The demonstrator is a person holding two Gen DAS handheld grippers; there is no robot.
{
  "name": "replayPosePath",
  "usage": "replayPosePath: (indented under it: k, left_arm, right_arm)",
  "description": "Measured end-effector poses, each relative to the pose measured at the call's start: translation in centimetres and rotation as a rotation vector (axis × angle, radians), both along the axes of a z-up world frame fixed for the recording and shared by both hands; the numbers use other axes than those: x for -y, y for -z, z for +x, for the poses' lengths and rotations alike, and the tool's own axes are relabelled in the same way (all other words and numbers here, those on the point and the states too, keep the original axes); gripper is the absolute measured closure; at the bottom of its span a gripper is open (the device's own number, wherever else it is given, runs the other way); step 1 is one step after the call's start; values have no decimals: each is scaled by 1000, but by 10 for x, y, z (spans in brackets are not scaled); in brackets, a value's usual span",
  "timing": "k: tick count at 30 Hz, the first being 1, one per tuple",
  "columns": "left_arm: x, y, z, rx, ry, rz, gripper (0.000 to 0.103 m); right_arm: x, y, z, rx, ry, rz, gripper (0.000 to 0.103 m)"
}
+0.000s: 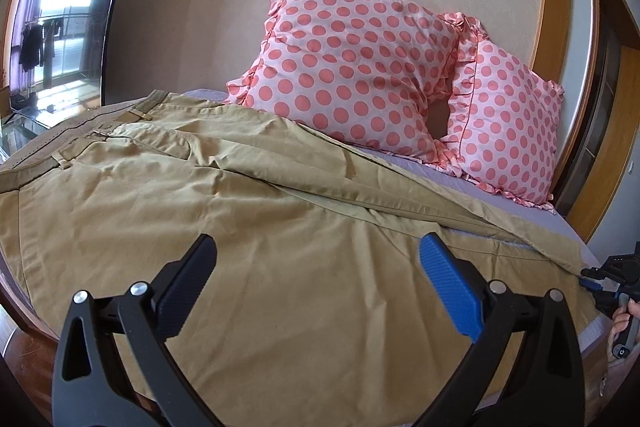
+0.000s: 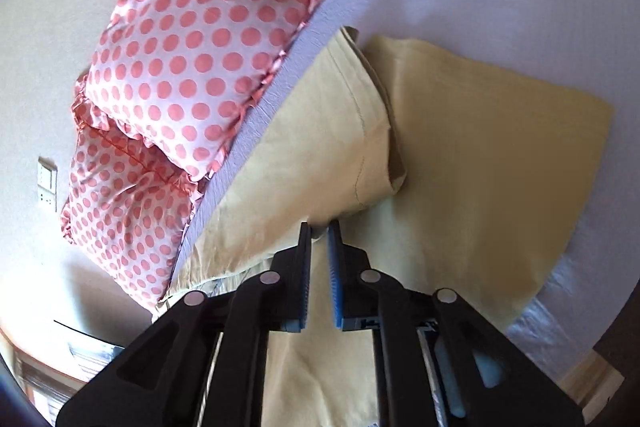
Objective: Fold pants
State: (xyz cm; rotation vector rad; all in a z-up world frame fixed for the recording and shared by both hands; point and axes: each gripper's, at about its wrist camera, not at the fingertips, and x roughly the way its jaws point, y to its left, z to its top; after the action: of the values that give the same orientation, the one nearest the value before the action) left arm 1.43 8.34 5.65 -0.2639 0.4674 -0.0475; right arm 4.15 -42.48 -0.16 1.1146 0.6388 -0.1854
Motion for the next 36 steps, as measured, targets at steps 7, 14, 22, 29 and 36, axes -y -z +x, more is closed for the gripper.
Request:
replayPosePath:
  k: [7, 14, 22, 29, 36]
  left_arm:
    - [-25, -13, 11, -2, 60, -128, 2]
    - [-53, -39, 65, -38, 86, -151, 2]
    - [-92, -16, 204, -321, -65, -254, 7]
    - [-119, 5, 267, -372, -159, -312, 88]
    - [-124, -34, 153, -186, -88, -236, 97]
  right_arm:
    - [3, -7, 17, 35, 47, -47, 58]
    - [18, -8, -13, 243, 74, -60, 101]
    - [25, -14, -63, 333, 100, -53, 101]
    - [23, -20, -62, 360, 94, -70, 101]
    - [31, -31, -79, 339, 133, -169, 101]
